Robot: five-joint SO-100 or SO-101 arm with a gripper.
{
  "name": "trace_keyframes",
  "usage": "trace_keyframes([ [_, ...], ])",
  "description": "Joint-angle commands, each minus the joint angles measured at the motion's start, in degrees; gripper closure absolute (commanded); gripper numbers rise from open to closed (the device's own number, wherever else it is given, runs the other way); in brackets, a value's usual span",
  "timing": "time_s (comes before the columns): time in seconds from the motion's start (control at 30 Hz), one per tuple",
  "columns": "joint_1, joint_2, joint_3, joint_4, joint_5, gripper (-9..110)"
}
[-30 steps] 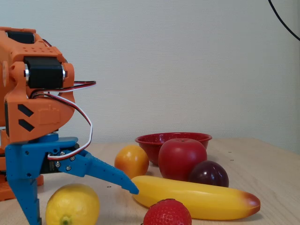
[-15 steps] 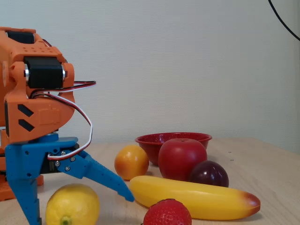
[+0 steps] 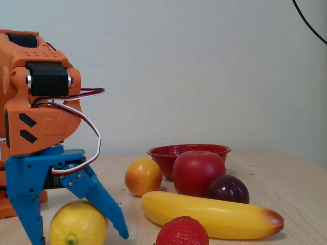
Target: Put the lemon in the red bowl.
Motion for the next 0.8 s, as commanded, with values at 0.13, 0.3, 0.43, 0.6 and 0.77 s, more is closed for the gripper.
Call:
trace_keyframes([
  [0.13,-2.55,3.87,-2.55,0.79,-0.97,65],
  [0.3,-2.72,3.87,-2.72,0.79,-0.44,74],
  [0.43,-2.72,4.04,-2.72,0.79,-0.53,85],
  [0.6,-2.55,4.22,-3.6,1.67,-0.7,101],
  [0.77,-2.29,4.83,-6.24,6.06,-1.49,101],
])
